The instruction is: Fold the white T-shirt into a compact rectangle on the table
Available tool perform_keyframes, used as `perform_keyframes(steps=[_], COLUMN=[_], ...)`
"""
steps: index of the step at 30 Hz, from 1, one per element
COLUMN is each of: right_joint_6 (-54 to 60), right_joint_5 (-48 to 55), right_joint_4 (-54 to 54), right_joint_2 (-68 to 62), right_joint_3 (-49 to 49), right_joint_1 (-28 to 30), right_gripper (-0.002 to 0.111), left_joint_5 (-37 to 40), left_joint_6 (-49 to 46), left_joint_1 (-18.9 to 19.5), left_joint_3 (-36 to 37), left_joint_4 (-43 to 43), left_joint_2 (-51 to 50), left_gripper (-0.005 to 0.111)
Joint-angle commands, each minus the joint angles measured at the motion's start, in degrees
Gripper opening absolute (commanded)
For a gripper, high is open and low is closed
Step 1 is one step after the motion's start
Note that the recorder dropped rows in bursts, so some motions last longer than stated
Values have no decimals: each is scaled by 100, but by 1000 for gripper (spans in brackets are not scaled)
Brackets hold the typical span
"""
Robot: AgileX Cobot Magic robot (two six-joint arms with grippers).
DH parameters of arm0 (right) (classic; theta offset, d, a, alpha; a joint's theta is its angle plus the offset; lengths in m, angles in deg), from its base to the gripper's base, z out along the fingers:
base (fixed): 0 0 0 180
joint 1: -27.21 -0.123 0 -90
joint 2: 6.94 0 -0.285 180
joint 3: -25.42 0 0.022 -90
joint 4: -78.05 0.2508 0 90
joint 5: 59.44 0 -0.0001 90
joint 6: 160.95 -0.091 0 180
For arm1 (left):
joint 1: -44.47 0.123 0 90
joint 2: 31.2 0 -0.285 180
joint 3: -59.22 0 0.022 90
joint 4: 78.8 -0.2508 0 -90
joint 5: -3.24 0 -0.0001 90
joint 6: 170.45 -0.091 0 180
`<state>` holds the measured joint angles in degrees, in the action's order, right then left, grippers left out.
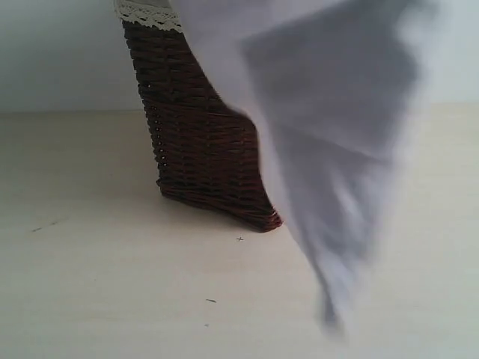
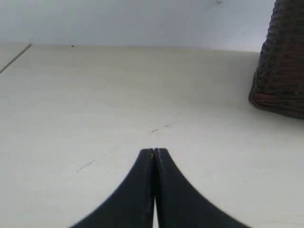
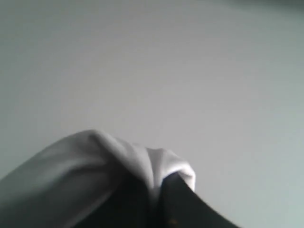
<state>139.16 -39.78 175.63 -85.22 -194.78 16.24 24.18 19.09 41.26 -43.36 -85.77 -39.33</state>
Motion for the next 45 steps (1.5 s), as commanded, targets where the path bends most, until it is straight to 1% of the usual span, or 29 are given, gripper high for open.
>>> perform_keyframes(steps=[1, 3, 5, 7, 9, 10, 12, 13, 15, 18, 21, 23, 27, 31, 34, 38, 45], right_joint_6=[-569, -1447, -2788, -4484, -5648, -5956, -6049, -6049, -6463, -6447, -5996, -5475, -4333, -3375, -2884, -2516, -2380], right_joint_5=[-802, -618, 19, 1357, 2856, 3688, 5030, 5030, 5030, 5030, 5030, 5030, 5030, 5030, 5030, 4096, 1980], right_joint_4=[-1467, -2518, -3936, -5326, -5963, -6130, -6310, -6410, -6842, -7349, -7451, -7318, -6396, -4769, -3831, -3095, -3048], right_joint_2=[51, 51, 51, 37, -48, -127, -280, -364, -420, -491, -522, -522, -597, -841, -1130, -1565, -2116], right_joint_3=[57, 249, 391, 420, 420, 420, 526, 618, 937, 1353, 1716, 2016, 2653, 3333, 3657, 3767, 3767], right_joint_1=[-3, -3, -3, -3, -3, -3, -3, -3, -3, -3, -3, -3, -3, -3, -33, -33, -33], right_gripper=[0, 0, 0, 0, 0, 0, 0, 0, 0, 0, 0, 0, 0, 0, 0, 0, 0], left_joint_5=[-29, -29, -29, -29, -29, -29, -29, -29, -39, -39, -39, -39, -39, -39, -39, -39, -39], left_joint_6=[-18, -18, -18, -18, -18, -18, -18, -18, -16, -16, -16, -16, -16, -16, -16, -16, -16], left_joint_1=[-2, -2, -2, -2, -2, -2, -2, -2, -2, -2, -2, -2, -2, -2, -2, -2, -2], left_joint_3=[-20, -20, -20, -20, -20, -20, -20, -20, -20, -20, -20, -20, -20, -20, -20, -20, -20], left_joint_4=[-8, -8, -8, -8, -8, -8, -8, -8, -8, -8, -8, -8, -8, -8, -8, -8, -8], left_joint_2=[35, 35, 35, 35, 35, 35, 35, 35, 35, 35, 35, 35, 35, 35, 35, 35, 35], left_gripper=[0, 0, 0, 0, 0, 0, 0, 0, 0, 0, 0, 0, 0, 0, 0, 0, 0])
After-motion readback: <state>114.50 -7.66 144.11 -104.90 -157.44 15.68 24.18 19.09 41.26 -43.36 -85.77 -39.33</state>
